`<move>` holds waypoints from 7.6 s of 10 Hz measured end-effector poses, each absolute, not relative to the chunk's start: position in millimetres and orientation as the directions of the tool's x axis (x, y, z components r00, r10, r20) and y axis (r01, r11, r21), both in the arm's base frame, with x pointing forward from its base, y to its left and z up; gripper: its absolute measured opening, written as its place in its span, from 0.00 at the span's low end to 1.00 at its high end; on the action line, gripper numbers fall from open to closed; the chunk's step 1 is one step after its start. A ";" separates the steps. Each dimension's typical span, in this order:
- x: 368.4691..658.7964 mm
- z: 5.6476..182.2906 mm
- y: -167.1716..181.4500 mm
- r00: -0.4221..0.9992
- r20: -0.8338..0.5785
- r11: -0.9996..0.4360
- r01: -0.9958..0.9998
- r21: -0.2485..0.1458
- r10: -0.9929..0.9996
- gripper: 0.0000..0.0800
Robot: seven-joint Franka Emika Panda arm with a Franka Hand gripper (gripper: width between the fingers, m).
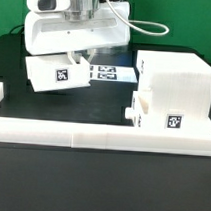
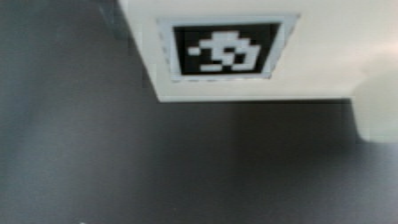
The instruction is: Assemble drawer
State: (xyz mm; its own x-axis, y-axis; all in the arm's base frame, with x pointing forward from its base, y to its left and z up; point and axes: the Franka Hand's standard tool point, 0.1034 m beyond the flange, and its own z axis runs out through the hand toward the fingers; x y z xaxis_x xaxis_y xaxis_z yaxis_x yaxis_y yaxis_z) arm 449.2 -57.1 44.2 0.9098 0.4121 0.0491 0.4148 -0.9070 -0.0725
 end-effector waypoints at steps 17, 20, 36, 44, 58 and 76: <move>504.2 50.0 -45.4 -0.034 -0.013 0.034 0.999 0.004 0.999 0.05; 530.0 58.9 -28.1 0.013 -0.012 -0.013 1.000 0.013 1.000 0.05; 542.0 59.7 -18.1 0.007 -0.017 -0.008 1.000 -0.023 1.000 0.05; 542.6 60.5 -13.8 -0.001 -0.017 0.001 0.999 -0.033 1.000 0.05; 543.2 56.7 4.0 0.007 -0.009 -0.007 1.000 -0.016 1.000 0.05; 554.0 116.7 -10.6 -0.050 -0.058 0.050 0.999 -0.010 0.997 0.81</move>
Offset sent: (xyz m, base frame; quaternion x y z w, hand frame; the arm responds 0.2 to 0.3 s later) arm 0.0272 0.0104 0.0063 -0.0182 -0.0471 -0.2861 0.9569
